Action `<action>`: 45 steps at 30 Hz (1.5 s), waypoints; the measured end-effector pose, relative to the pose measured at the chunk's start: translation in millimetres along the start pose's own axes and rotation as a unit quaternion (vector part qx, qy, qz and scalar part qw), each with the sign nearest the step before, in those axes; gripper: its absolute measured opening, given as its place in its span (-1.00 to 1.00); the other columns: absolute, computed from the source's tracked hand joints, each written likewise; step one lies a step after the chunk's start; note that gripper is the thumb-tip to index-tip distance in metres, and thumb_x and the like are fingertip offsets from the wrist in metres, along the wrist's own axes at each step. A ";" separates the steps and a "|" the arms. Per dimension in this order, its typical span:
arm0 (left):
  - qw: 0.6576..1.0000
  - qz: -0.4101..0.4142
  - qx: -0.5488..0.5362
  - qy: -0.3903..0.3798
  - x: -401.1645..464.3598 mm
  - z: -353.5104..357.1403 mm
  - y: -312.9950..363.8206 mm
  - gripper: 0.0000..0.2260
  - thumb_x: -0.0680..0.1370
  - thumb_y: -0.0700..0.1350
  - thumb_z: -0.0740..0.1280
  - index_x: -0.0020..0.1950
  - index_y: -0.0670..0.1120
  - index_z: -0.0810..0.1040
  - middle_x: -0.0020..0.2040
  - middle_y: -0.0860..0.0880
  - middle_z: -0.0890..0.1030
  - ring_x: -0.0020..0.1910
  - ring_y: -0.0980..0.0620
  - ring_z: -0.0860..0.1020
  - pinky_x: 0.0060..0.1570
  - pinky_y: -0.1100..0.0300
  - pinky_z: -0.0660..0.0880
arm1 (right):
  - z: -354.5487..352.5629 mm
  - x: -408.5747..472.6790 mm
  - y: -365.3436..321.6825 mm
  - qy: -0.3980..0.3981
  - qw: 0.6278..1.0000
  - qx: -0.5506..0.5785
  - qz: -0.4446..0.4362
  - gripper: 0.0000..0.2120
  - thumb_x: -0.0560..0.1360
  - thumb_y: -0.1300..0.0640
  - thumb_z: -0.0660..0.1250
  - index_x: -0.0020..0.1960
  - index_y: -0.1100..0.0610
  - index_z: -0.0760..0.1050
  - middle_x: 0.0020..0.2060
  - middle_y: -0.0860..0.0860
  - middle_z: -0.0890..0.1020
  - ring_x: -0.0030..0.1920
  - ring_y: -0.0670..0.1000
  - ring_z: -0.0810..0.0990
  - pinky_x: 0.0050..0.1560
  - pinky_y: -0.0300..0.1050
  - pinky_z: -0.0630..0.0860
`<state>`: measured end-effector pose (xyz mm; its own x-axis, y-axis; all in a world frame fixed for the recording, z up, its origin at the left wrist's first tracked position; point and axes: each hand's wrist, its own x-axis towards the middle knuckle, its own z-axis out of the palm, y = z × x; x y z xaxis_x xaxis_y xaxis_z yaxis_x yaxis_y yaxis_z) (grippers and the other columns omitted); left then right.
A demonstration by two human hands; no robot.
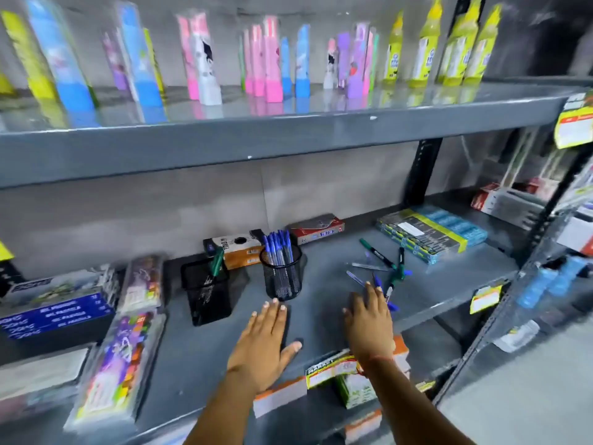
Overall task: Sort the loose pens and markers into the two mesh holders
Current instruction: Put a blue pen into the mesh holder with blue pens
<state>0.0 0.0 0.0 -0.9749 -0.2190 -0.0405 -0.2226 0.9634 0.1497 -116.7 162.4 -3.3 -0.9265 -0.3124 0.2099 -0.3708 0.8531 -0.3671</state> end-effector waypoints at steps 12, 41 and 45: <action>0.998 0.051 -0.030 -0.014 27.3 38.0 5.0 -0.41 0.58 0.23 -0.05 0.51 -0.05 -0.06 0.56 -0.10 -0.09 0.53 -0.04 -0.13 0.47 0.08 -0.21 | -3.1 1.5 1.0 0.064 0.994 -0.072 0.047 -0.78 0.26 0.31 0.48 -0.09 0.25 0.61 -0.09 0.25 0.63 -0.10 0.29 0.60 -0.12 0.04 0.56; 0.995 -0.075 -0.063 0.026 -27.9 25.2 -58.0 -0.44 0.58 0.22 -0.05 0.51 0.04 -0.08 0.56 0.03 -0.09 0.52 0.05 -0.13 0.45 0.16 -0.24 | -33.0 52.2 -131.7 -0.027 0.922 0.378 0.081 -0.95 0.42 0.21 0.30 -0.15 0.17 0.43 -0.17 0.21 0.62 -0.17 0.21 0.58 -0.13 -0.02 0.52; 0.991 -0.112 -0.060 0.049 -37.7 24.0 -70.9 -0.44 0.58 0.22 -0.03 0.51 0.01 -0.05 0.56 0.02 -0.06 0.52 0.05 -0.09 0.46 0.17 -0.22 | -22.6 54.4 -178.6 -0.105 0.892 0.438 0.024 -0.86 0.45 0.20 0.37 -0.18 0.29 0.53 -0.36 0.16 0.58 -0.31 0.15 0.57 -0.11 0.06 0.60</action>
<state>52.7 -56.3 -32.8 -0.8960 -0.4440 0.0091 -0.4260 0.8650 0.2653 -99.4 2.5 94.1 -0.9003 -0.4341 0.0331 -0.1522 0.2426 -0.9581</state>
